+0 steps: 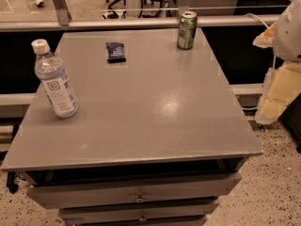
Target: Move green can near blue plastic bottle
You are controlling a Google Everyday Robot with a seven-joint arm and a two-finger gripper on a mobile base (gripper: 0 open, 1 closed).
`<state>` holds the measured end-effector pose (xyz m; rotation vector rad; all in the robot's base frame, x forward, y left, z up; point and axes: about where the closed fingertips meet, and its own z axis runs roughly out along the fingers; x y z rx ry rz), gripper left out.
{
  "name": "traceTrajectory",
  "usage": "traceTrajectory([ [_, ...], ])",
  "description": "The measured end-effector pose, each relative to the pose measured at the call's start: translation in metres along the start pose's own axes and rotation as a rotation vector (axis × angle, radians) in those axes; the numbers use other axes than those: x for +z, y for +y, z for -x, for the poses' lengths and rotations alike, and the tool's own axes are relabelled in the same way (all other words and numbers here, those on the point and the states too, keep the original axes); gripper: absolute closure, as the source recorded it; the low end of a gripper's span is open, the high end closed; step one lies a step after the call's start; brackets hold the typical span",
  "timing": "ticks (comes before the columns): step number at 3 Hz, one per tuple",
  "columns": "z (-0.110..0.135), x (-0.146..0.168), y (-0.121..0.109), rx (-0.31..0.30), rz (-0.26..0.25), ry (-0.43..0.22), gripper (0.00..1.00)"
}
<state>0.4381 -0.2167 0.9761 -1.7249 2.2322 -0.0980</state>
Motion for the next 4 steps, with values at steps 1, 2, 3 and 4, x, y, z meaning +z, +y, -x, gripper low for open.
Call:
traceTrajectory([
  [1, 0.0, 0.0, 0.0, 0.0, 0.0, 0.0, 0.0],
  [2, 0.005, 0.003, -0.017, -0.007, -0.01, -0.036, 0.0],
  [3, 0.017, 0.021, -0.067, 0.001, -0.017, -0.135, 0.0],
  [4, 0.035, 0.059, -0.13, 0.037, 0.013, -0.273, 0.0],
])
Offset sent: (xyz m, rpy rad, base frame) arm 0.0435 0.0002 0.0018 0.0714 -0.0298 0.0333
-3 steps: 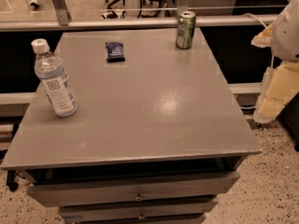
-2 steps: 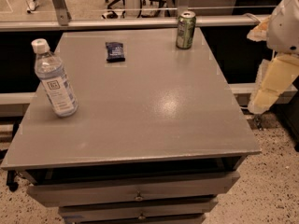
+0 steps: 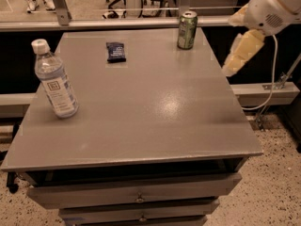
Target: Move green can near blue plastic bottle
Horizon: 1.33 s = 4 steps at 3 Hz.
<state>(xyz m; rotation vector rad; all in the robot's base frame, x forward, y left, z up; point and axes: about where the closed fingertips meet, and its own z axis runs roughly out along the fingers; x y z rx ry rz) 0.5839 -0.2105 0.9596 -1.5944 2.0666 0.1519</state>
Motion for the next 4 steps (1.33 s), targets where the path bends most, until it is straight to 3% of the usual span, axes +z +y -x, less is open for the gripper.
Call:
traceTrajectory([
  [1, 0.001, 0.035, -0.053, 0.106, 0.001, -0.147, 0.0],
  [2, 0.002, 0.063, -0.108, 0.215, -0.05, -0.316, 0.0],
  [4, 0.003, 0.073, -0.121, 0.254, -0.067, -0.371, 0.0],
])
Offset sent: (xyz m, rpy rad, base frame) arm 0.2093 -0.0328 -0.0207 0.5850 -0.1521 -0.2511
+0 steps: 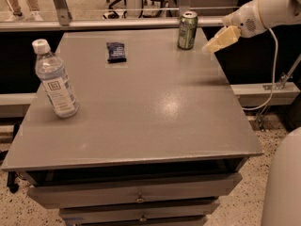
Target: Move green can near blue plastic bottle
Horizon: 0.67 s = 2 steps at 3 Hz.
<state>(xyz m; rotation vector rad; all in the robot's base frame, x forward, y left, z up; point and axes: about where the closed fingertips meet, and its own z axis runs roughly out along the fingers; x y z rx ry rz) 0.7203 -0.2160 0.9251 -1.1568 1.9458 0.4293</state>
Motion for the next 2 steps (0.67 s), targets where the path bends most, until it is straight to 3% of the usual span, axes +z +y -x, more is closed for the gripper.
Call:
traceTrajectory([
  [2, -0.001, 0.034, -0.025, 0.2, -0.097, -0.234, 0.0],
])
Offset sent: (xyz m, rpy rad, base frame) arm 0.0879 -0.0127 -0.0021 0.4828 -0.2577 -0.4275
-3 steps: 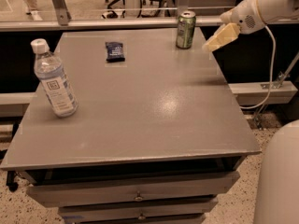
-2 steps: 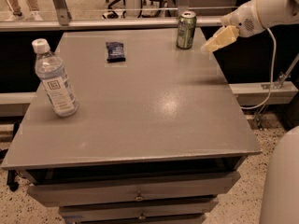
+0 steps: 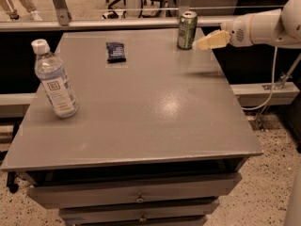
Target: Move green can near blue plastic bottle
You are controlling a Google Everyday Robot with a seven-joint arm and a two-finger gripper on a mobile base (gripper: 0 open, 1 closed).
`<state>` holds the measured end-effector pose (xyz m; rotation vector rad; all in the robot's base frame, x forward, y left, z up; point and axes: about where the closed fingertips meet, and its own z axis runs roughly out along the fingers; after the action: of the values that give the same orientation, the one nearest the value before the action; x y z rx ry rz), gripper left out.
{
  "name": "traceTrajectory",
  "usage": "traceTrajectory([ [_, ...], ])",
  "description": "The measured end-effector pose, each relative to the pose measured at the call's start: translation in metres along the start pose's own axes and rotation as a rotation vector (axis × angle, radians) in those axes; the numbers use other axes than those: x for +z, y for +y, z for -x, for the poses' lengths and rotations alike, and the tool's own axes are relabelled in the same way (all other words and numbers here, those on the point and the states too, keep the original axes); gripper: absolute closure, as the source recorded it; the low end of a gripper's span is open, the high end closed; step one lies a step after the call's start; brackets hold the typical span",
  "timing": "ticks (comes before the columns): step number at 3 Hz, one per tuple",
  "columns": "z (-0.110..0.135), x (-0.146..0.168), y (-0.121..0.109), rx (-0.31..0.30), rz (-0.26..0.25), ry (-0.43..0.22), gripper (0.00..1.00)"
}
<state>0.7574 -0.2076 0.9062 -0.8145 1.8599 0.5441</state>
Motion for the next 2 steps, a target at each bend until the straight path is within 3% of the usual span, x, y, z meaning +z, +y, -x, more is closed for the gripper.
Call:
traceTrajectory([
  [1, 0.011, 0.025, -0.024, 0.042, -0.072, -0.12, 0.0],
  [2, 0.037, 0.044, -0.043, 0.02, -0.131, -0.207, 0.0],
])
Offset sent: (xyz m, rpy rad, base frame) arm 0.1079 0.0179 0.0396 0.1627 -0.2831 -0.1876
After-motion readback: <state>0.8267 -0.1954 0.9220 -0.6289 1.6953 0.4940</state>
